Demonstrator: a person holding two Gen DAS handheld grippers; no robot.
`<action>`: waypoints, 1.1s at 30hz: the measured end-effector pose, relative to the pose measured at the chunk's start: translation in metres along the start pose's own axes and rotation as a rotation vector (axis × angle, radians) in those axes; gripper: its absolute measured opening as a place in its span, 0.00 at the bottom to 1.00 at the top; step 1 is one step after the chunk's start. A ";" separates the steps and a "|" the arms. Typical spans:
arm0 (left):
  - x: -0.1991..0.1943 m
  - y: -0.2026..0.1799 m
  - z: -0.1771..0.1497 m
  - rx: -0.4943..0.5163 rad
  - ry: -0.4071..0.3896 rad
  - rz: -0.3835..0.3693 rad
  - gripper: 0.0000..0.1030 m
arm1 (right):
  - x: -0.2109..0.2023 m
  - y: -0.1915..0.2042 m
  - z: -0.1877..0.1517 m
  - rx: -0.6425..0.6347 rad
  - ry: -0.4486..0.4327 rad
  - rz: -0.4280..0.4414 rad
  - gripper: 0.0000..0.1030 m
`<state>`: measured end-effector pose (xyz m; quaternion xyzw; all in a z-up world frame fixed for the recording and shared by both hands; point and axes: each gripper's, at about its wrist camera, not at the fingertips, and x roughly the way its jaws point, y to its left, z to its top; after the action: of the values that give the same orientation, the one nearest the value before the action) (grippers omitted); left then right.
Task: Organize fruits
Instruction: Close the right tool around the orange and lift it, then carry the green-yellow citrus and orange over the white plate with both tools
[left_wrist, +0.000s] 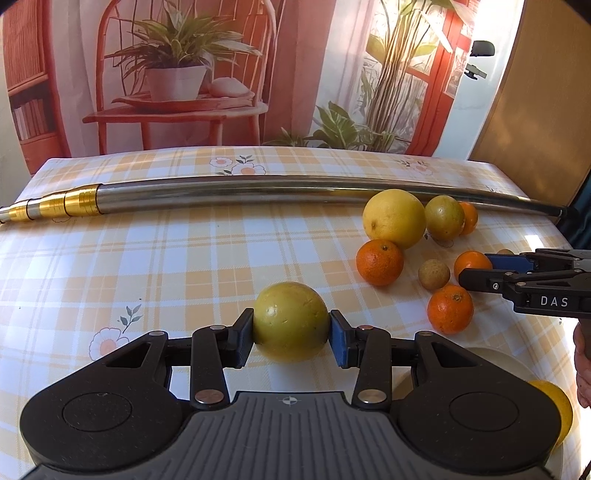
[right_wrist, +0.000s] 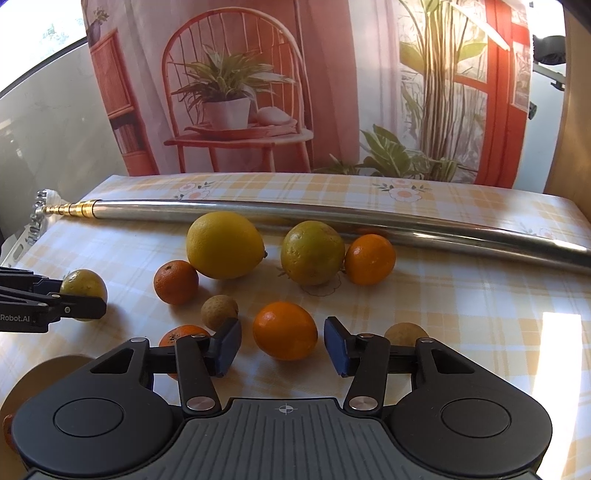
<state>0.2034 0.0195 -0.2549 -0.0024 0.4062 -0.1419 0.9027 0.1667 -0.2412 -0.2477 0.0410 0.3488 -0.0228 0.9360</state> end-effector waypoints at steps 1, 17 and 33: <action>-0.001 0.000 0.000 0.001 -0.001 0.001 0.43 | 0.001 -0.001 0.000 0.004 0.001 0.000 0.44; -0.009 -0.004 -0.009 -0.002 0.000 0.006 0.43 | -0.003 -0.004 -0.011 0.060 0.000 0.002 0.34; -0.021 -0.005 -0.016 0.007 -0.023 0.042 0.43 | -0.010 -0.004 -0.015 0.074 -0.006 -0.008 0.34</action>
<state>0.1772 0.0220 -0.2496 0.0079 0.3953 -0.1242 0.9101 0.1493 -0.2437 -0.2524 0.0739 0.3450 -0.0395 0.9348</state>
